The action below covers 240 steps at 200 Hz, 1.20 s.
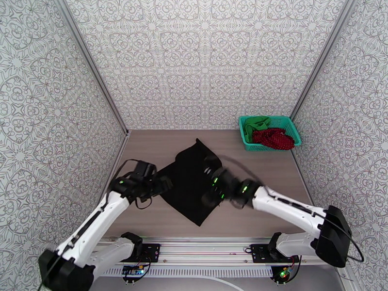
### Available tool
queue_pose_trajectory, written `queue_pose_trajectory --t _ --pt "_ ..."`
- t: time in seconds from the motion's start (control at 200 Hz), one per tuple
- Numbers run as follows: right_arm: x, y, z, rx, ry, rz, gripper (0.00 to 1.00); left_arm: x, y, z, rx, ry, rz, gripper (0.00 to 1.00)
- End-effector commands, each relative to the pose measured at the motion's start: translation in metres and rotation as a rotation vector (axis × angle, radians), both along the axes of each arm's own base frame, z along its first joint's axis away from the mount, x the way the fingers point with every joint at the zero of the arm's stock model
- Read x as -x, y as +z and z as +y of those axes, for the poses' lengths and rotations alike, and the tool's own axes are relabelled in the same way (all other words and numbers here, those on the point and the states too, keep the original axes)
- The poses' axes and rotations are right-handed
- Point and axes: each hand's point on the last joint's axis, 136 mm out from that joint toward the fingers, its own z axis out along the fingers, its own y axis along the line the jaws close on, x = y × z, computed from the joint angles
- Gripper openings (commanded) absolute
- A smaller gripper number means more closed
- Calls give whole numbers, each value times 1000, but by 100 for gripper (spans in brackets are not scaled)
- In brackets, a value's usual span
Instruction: Fold and stack the mixed laundry pile
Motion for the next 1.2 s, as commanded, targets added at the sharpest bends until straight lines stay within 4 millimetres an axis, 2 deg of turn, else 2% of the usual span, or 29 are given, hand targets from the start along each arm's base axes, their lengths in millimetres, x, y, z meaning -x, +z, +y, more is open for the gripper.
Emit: queue_pose_trajectory --t 0.0,0.15,0.27,0.39,0.625,0.86,0.92,1.065,1.105,1.195 --pt "28 -25 10 94 -43 22 77 -4 -7 5 57 -5 11 93" --pt "58 -62 33 259 30 41 65 -15 -19 16 81 24 47 90" --pt "66 -81 48 310 58 71 59 -19 -28 21 82 39 65 90" --pt "64 -89 57 330 52 81 56 -20 -35 23 88 47 72 90" --pt "53 -118 48 430 1 85 50 -19 -45 31 87 63 91 90" --pt "39 -135 42 425 -35 131 41 -27 -55 38 83 74 105 90" --pt "39 -140 42 436 -28 144 35 -32 -58 39 83 77 110 90" --pt "44 -152 39 454 -12 187 13 -51 -67 40 85 83 122 90" --pt "45 -153 37 458 -11 189 0 -57 -71 40 85 85 129 90" --pt "45 -151 33 457 -12 188 0 -74 -81 42 81 90 145 88"
